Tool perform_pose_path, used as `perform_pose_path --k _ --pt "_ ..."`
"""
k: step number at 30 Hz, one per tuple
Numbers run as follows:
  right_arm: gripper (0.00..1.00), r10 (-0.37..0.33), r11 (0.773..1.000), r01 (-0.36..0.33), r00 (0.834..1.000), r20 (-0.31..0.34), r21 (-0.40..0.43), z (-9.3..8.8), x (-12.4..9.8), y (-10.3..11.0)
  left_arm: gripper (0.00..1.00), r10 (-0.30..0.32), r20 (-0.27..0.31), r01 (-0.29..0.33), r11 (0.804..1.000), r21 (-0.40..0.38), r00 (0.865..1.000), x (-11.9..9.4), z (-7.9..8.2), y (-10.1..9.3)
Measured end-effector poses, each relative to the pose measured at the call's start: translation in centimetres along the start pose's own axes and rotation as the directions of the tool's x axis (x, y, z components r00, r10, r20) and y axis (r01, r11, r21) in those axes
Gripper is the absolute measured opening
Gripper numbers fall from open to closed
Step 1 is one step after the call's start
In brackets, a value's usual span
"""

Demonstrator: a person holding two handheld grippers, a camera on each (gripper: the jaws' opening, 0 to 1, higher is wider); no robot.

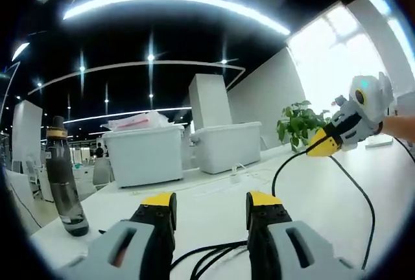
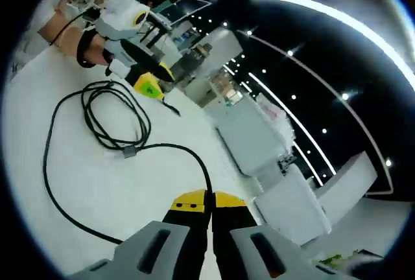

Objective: Coil the Type-C to USB data cable on the desktop and secure it with Velcro straps.

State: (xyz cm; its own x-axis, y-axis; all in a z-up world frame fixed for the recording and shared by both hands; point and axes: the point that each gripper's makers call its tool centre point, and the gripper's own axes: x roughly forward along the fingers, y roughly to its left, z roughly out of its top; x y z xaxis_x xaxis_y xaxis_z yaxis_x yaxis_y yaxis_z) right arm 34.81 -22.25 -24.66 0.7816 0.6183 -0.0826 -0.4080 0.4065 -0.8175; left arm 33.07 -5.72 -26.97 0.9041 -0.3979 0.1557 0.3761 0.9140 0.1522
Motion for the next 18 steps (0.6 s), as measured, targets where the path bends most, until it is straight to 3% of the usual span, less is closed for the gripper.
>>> perform_pose_path --k 4,9,12,14,18 --pt "0.01 -0.133 0.991 0.13 0.984 0.121 0.035 3.2 -1.0 -2.7 0.45 -0.059 0.06 0.061 0.998 -0.032 0.996 -0.1 1.4 -1.0" --pt "0.01 -0.134 0.974 0.08 0.957 0.256 0.21 6.1 -0.6 -1.7 0.46 -0.095 0.12 0.1 0.994 -0.041 0.988 -0.5 2.8 -1.6" --pt "0.01 -0.138 0.985 0.108 0.961 0.241 0.131 5.9 -0.1 -0.6 0.48 -0.165 0.199 0.194 0.971 -0.14 0.966 -0.9 4.3 -2.6" --pt "0.01 -0.11 0.982 0.063 0.959 0.262 0.18 6.0 0.0 0.3 0.48 -0.192 0.235 0.234 0.958 -0.166 0.953 -1.2 5.1 -3.1" --pt "0.01 -0.067 0.972 -0.01 0.946 0.317 0.236 6.7 -0.7 1.7 0.48 -0.201 0.192 0.226 0.967 -0.115 0.96 -1.1 4.4 -3.6"
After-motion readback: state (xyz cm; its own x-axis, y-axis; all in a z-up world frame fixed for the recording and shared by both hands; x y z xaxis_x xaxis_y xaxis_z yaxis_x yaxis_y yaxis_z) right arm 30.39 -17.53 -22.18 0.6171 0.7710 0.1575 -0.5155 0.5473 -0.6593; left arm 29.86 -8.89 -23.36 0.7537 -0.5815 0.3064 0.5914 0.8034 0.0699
